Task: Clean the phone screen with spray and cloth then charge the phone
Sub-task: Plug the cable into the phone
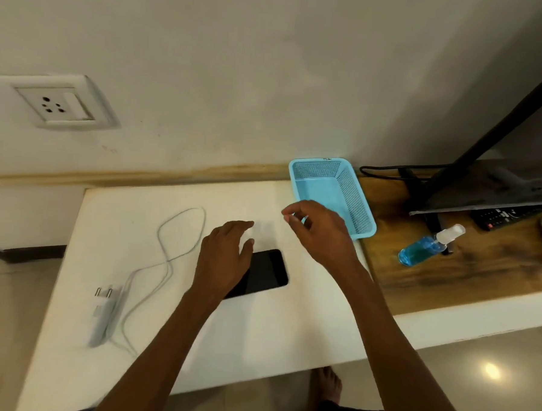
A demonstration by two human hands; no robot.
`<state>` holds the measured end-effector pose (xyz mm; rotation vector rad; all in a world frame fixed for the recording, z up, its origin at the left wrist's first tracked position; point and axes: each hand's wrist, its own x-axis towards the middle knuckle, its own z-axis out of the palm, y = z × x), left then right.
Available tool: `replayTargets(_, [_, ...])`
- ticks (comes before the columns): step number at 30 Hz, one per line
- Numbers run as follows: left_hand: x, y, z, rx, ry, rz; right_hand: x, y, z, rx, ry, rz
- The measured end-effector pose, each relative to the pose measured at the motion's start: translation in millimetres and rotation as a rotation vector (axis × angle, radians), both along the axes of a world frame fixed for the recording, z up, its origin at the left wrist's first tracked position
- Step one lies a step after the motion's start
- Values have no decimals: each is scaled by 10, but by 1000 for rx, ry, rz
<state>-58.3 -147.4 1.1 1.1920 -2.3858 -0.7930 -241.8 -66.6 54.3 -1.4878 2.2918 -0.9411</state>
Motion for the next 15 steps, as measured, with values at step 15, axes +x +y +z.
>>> replayTargets(15, [1326,-369,-216,-63,-317,-174,659,108,-610,575,169,324])
